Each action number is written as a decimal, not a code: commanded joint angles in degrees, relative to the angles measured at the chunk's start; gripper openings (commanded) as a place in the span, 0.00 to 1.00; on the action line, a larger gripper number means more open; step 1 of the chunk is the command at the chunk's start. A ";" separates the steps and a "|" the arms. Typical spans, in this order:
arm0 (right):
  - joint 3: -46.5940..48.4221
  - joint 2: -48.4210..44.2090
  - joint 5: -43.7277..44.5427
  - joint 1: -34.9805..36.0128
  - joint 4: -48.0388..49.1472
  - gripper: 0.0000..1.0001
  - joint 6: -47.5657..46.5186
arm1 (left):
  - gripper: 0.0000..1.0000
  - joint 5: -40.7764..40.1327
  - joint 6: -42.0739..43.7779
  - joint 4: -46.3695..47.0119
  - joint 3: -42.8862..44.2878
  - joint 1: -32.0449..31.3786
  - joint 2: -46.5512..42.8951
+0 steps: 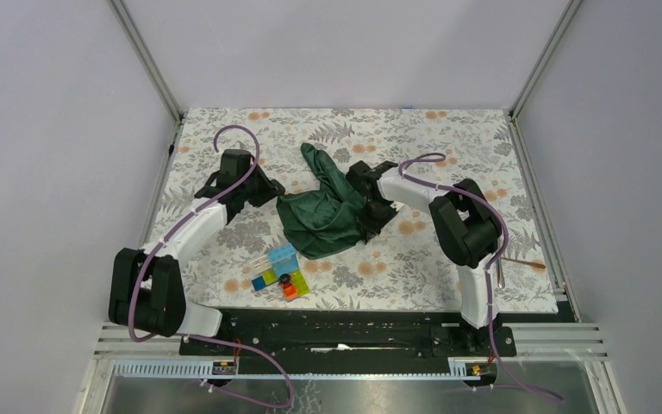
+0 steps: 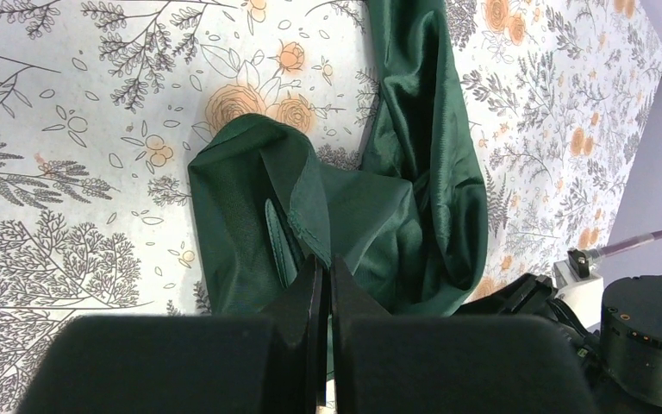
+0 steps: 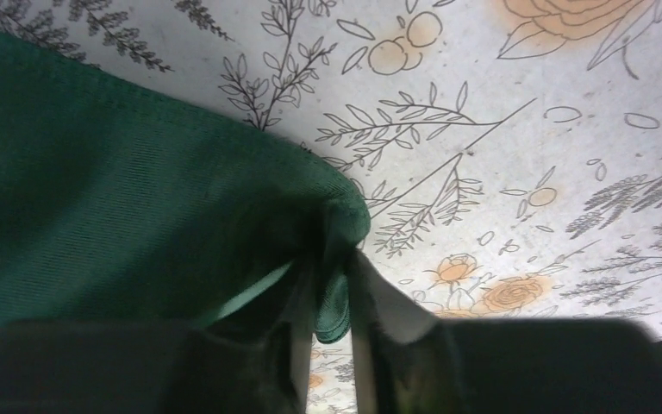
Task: Fold the napkin into a case and place the utensils inside
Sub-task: Pick up the crumpled napkin from the center of the board, then flatten out the crumpled napkin at the center of the board.
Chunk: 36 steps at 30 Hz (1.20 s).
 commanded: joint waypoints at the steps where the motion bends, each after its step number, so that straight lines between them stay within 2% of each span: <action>1: -2.45 2.65 5.48 0.77 -1.67 0.16 2.16 | 0.00 -2.42 0.95 -0.01 0.24 0.10 -2.82; 3: -2.34 1.09 6.49 0.71 -1.53 0.00 1.33 | 0.00 -3.49 1.06 -1.02 0.56 0.17 -3.26; 7: -0.33 -3.36 8.01 0.76 -3.48 0.00 -3.81 | 0.00 -4.97 0.92 -3.49 1.69 1.02 -4.27; 10: 1.22 -6.85 7.72 0.73 -3.26 0.00 -14.50 | 0.00 -4.41 0.59 -5.64 3.01 1.83 -4.44; 15: -0.26 -15.61 4.73 0.29 14.83 0.00 -39.20 | 0.00 -2.77 -0.14 -7.86 8.58 4.53 -0.84; 17: 7.73 -13.82 3.98 -1.03 16.88 0.00 -45.28 | 0.00 -2.03 -1.06 -8.70 14.45 6.88 2.80; 19: 19.75 -8.36 4.53 -2.95 15.27 0.00 -49.55 | 0.00 -0.22 -1.76 -8.42 20.62 9.57 7.82; 21: 35.55 -0.22 4.79 -5.98 11.70 0.00 -50.89 | 0.00 3.32 -2.34 -7.19 28.08 12.15 14.90; 24: 64.83 13.55 0.66 -10.77 6.33 0.00 -51.07 | 0.00 9.19 -3.01 -6.19 42.36 16.60 25.22; 25: 72.77 16.80 -0.71 -12.13 6.43 0.00 -50.81 | 0.00 11.50 -3.18 -6.28 47.80 17.69 28.04; 26: 76.73 18.14 -1.68 -13.32 8.24 0.00 -50.48 | 0.00 13.90 -3.28 -5.83 52.97 18.65 30.72; 27: 75.84 17.12 -2.76 -14.35 12.19 0.00 -50.42 | 0.00 16.30 -3.28 -5.57 58.45 19.42 32.97; 29: 64.23 8.15 -3.85 -15.62 24.08 0.00 -50.90 | 0.00 20.55 -2.69 -5.29 69.51 20.35 36.38; 31: 53.72 0.64 -3.10 -15.97 34.33 0.00 -52.54 | 0.00 21.26 -1.28 -4.33 77.10 20.44 36.45; 33: 55.17 -1.76 -2.45 -16.06 35.59 0.00 -54.30 | 0.00 20.99 -0.17 0.07 77.12 20.40 32.03; 36: 61.27 -2.01 -4.53 -16.15 34.49 0.00 -55.26 | 0.00 16.95 1.77 6.32 69.37 20.45 23.51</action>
